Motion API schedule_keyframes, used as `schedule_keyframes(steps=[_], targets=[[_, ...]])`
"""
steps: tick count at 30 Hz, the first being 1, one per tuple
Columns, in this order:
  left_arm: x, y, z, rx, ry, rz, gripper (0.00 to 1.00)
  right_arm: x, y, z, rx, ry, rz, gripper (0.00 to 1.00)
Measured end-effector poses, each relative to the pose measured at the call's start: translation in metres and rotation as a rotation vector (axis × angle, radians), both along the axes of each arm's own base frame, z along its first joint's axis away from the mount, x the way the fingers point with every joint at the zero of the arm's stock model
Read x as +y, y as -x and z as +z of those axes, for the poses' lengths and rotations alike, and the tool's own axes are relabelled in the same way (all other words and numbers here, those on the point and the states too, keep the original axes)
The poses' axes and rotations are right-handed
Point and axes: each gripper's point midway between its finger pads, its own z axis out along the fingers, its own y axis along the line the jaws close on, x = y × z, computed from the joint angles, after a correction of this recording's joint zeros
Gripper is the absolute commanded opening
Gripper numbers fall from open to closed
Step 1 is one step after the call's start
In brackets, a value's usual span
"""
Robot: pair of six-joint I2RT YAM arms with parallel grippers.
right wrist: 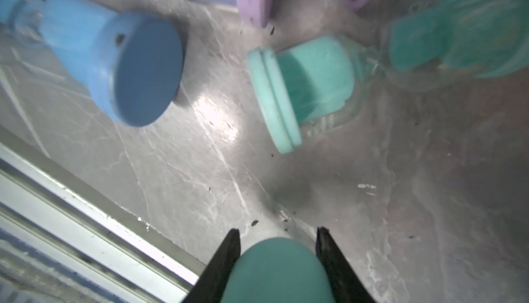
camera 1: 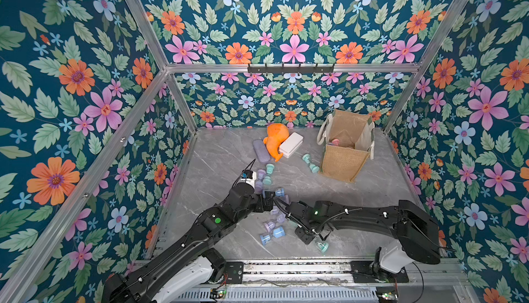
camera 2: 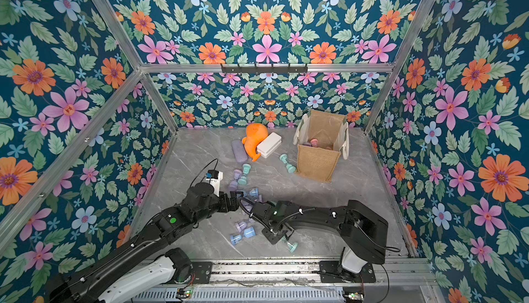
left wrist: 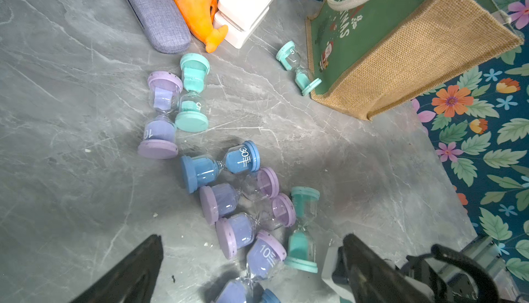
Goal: Put the hourglass into the canvas bag
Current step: Pick up the hourglass from the center of the board.
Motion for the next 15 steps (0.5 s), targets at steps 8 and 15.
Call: schedule_keyframes(steps=[8, 15], targets=[[-0.004, -0.003, 0.01, -0.016, 0.009, -0.005, 1.0, -0.007, -0.027, 0.034, -0.033, -0.109, -0.121, 0.41], [-0.014, -0.014, 0.03, -0.055, 0.022, -0.017, 1.0, -0.008, -0.067, 0.092, -0.108, -0.236, -0.239, 0.41]])
